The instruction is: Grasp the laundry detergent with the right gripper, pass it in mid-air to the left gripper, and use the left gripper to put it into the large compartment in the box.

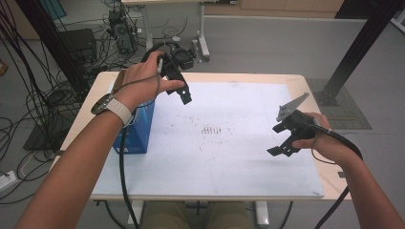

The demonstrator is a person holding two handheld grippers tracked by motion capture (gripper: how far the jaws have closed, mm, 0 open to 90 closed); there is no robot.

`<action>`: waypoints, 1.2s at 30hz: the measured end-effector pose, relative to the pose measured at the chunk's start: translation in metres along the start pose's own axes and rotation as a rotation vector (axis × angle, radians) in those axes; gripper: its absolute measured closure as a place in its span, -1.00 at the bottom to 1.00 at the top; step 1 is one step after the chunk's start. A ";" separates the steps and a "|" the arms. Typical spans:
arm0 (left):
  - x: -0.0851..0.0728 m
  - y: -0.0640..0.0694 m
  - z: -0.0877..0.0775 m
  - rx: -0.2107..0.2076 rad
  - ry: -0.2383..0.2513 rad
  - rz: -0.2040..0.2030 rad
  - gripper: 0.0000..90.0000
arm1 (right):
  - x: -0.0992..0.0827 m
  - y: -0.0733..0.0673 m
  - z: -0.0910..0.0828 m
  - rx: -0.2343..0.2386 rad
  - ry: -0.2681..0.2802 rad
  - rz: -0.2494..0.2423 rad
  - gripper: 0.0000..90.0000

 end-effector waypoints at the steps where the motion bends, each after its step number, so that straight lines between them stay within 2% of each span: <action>1: 0.002 0.001 0.001 -0.002 -0.003 0.013 -0.81 | 0.000 0.001 0.000 0.000 0.000 0.001 -0.77; 8: 0.017 0.006 0.013 -0.030 -0.015 0.068 -0.77 | -0.001 0.003 -0.001 0.003 0.000 0.010 -0.77; 13: 0.025 0.010 0.014 -0.038 -0.009 0.094 -0.77 | -0.002 0.004 -0.003 0.000 0.006 0.014 -0.77; 21: 0.027 0.016 0.016 -0.041 -0.014 0.134 -0.74 | -0.002 0.003 -0.005 -0.003 0.006 0.014 -0.77; 36: 0.024 0.015 0.017 -0.029 -0.021 0.121 -0.74 | 0.000 0.002 -0.001 -0.002 0.005 0.012 -0.77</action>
Point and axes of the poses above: each handheld gripper's, and its own axes: z roughly forward along the jaws, x roughly out of its top, y roughly to its right, the point moved 9 cm from there along z, roughly forward along the jaws, and after that the axes turned 13 degrees about z, right-handed, at the moved point
